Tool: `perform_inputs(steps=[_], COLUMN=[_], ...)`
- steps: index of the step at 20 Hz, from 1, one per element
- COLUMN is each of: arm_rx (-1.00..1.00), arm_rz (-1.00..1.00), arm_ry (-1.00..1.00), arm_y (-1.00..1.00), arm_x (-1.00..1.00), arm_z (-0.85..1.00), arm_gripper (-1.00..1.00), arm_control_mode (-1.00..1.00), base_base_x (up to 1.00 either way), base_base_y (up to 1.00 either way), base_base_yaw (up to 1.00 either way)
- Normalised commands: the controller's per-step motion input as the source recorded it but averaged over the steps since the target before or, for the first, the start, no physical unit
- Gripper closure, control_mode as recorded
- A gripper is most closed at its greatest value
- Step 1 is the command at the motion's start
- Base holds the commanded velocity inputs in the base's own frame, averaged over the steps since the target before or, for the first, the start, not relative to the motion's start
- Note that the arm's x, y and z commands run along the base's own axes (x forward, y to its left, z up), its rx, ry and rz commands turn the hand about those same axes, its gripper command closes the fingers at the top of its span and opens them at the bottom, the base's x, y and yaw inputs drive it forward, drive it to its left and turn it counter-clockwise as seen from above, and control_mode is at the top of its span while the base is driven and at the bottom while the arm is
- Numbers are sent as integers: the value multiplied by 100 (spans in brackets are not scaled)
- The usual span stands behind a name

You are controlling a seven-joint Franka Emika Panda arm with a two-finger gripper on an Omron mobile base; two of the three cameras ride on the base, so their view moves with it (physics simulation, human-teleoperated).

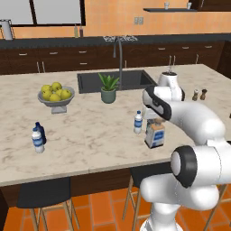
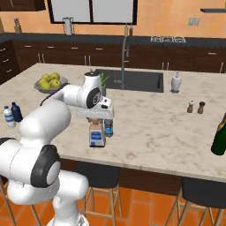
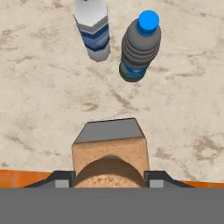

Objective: Move the plastic bottles in the middle to the plastics group, and the glass bottles in the middle to the glass group.

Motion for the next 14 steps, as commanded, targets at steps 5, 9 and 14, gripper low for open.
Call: perform_inputs(steps=[5, 9, 14], arm_rx=[-3, -2, 0], arm_rz=[0, 0, 0], arm_ry=[-2, -1, 0], arm_y=[-79, -88, -95], arm_x=[-12, -4, -1], arm_z=[18, 16, 12], arm_gripper=[100, 100, 100], arm_control_mode=[-100, -100, -100], base_base_x=[0, 0, 0], base_base_y=[0, 0, 0], base_base_yaw=[0, 0, 0])
